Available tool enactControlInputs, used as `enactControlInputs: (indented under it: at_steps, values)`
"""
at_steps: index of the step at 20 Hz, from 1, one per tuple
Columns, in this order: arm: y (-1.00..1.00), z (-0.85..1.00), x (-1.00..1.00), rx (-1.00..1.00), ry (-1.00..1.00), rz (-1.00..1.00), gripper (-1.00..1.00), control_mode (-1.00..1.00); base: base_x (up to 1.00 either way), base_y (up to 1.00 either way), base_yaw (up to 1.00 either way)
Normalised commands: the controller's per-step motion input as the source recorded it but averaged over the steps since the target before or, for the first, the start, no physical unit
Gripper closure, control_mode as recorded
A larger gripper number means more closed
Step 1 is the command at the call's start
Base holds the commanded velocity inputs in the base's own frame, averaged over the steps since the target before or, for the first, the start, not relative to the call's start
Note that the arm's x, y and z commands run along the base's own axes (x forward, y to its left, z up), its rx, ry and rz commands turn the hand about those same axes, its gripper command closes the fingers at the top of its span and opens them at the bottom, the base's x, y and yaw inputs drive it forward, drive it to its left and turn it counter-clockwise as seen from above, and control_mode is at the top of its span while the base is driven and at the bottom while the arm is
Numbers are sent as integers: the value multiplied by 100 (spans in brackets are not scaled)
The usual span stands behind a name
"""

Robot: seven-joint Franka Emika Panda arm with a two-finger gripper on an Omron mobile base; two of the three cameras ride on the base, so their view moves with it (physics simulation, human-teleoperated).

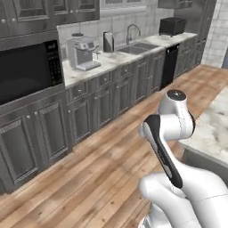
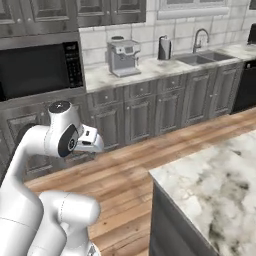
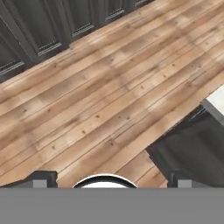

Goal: Take the chicken drumsticks from the pan and place one on each plate on the dining counter.

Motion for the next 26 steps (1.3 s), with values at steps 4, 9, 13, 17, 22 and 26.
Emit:
enactControlInputs:
  at_steps: [4, 9, 13, 17, 22, 26]
  values:
    - [0, 0, 0, 0, 0, 0, -100, 100, 83, 65, -45]
    - [0, 0, 0, 0, 0, 0, -100, 100, 78, 54, -61]
    - [0, 0, 0, 0, 0, 0, -100, 100, 72, 50, -70]
    - [0, 0, 0, 0, 0, 0, -100, 100, 69, 47, -74]
    - [0, 0, 0, 0, 0, 0, -100, 100, 73, 51, -67]
    - [0, 0, 0, 0, 0, 0, -100, 100, 79, 62, -50]
